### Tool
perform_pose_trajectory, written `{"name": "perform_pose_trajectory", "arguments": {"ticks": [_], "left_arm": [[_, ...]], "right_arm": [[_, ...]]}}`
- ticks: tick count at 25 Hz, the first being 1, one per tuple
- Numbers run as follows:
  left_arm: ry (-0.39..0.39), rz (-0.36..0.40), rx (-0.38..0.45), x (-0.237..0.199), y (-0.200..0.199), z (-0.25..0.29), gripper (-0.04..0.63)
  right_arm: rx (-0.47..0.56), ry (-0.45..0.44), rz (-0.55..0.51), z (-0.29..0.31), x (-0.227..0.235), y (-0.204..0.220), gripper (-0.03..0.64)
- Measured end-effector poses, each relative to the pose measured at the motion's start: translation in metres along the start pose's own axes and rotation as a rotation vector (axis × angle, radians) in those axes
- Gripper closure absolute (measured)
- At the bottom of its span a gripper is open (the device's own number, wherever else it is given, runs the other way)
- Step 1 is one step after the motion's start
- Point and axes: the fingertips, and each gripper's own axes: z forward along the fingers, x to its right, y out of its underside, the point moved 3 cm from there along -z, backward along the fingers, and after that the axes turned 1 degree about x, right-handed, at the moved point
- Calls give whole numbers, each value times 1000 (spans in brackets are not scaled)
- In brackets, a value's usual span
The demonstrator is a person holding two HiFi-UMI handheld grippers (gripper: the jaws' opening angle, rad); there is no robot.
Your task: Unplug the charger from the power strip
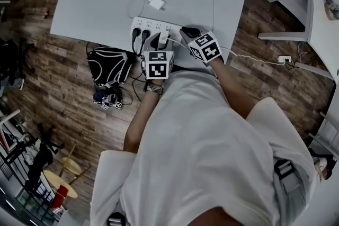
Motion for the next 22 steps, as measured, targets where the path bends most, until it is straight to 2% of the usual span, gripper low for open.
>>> {"name": "perform_pose_trajectory", "arguments": {"ticks": [5,7,9,13,16,18,22], "left_arm": [[-15,104,-19,5,-2,1,451],[-19,120,-24,6,-2,1,451],[-15,103,-22,5,-3,1,451],[12,-3,-3,0,-2,0,451],[22,-22,6,-1,-3,-1,451],[13,3,2,0,-2,-1,451],[-8,107,-10,5,-3,0,451]], "right_arm": [[-5,2,-4,0,0,0,591],[-8,4,-7,0,0,-1,591],[-8,5,-9,0,0,-1,591],[-7,6,-11,0,-1,0,591],[-8,8,-14,-1,0,-1,591],[-9,9,-13,0,-1,0,591],[-11,11,-17,0,0,-1,591]]}}
